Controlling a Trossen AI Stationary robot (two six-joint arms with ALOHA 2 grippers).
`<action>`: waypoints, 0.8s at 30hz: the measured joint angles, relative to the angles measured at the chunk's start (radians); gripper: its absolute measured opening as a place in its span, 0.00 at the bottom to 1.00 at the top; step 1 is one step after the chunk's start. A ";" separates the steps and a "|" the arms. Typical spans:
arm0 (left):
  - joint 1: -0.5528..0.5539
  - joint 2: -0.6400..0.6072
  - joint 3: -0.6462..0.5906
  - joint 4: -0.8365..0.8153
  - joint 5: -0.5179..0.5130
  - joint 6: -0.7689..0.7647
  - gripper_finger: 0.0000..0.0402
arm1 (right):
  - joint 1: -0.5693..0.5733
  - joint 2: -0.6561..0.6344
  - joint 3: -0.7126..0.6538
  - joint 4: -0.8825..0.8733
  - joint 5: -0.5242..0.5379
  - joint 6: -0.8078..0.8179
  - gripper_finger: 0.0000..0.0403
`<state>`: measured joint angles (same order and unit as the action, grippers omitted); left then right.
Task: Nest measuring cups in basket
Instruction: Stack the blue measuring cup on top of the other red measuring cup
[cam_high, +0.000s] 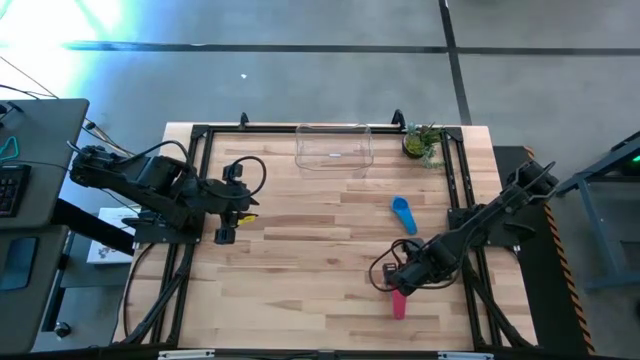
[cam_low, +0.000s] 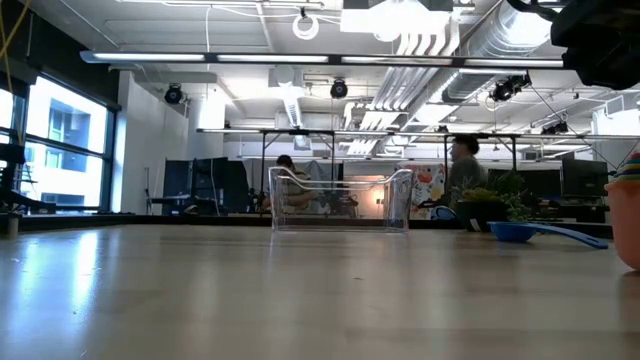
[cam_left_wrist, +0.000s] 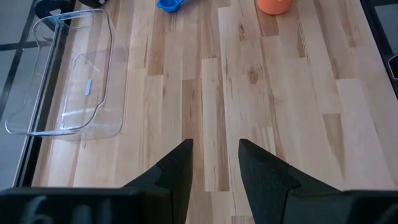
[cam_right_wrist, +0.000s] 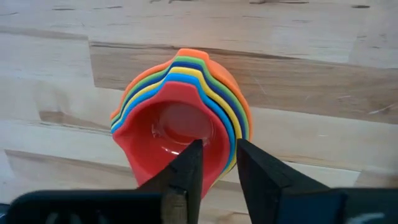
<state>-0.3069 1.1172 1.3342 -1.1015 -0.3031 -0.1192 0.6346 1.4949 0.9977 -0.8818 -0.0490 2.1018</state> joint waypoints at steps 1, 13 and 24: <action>0.000 0.000 0.000 0.000 0.000 0.000 0.29 | 0.000 -0.005 0.000 0.000 0.000 -0.001 0.23; 0.000 0.000 0.000 0.001 -0.025 -0.049 0.29 | -0.030 -0.147 0.019 -0.053 0.290 -0.069 0.23; 0.042 0.000 0.000 0.001 -0.126 -0.211 0.29 | -0.263 -0.275 0.019 -0.279 0.325 -0.411 0.23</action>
<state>-0.2646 1.1173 1.3342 -1.1007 -0.4289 -0.3303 0.3717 1.2199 1.0168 -1.1611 0.2758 1.6905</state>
